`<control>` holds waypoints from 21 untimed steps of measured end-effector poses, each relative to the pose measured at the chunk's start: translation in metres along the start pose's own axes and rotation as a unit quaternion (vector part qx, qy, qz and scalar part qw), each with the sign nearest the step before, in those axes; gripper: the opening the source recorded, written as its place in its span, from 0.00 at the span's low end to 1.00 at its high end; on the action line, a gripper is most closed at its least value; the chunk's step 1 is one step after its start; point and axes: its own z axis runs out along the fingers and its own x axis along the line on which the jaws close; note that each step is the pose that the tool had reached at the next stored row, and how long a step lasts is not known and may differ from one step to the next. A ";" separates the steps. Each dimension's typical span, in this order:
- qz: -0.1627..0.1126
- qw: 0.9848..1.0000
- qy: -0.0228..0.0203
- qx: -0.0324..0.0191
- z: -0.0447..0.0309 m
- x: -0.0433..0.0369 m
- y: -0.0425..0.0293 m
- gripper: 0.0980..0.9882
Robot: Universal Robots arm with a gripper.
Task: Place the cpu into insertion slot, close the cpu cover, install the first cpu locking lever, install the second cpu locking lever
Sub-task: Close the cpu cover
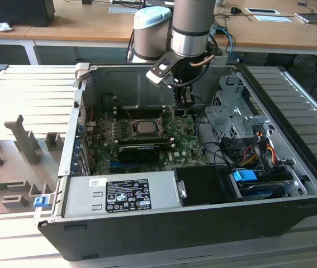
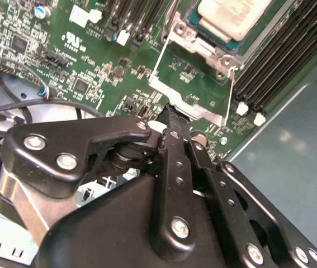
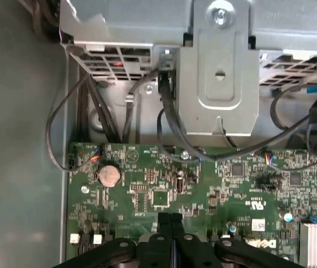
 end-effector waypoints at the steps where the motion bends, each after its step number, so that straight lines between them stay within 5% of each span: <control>1: 0.000 1.000 0.000 0.000 0.0001 0.0000 -0.0010 0.01; 9: 0.000 1.000 0.000 0.000 0.0002 0.0002 -0.0044 0.01; 21: 0.000 1.000 0.000 0.000 -0.0003 0.0007 -0.0198 0.01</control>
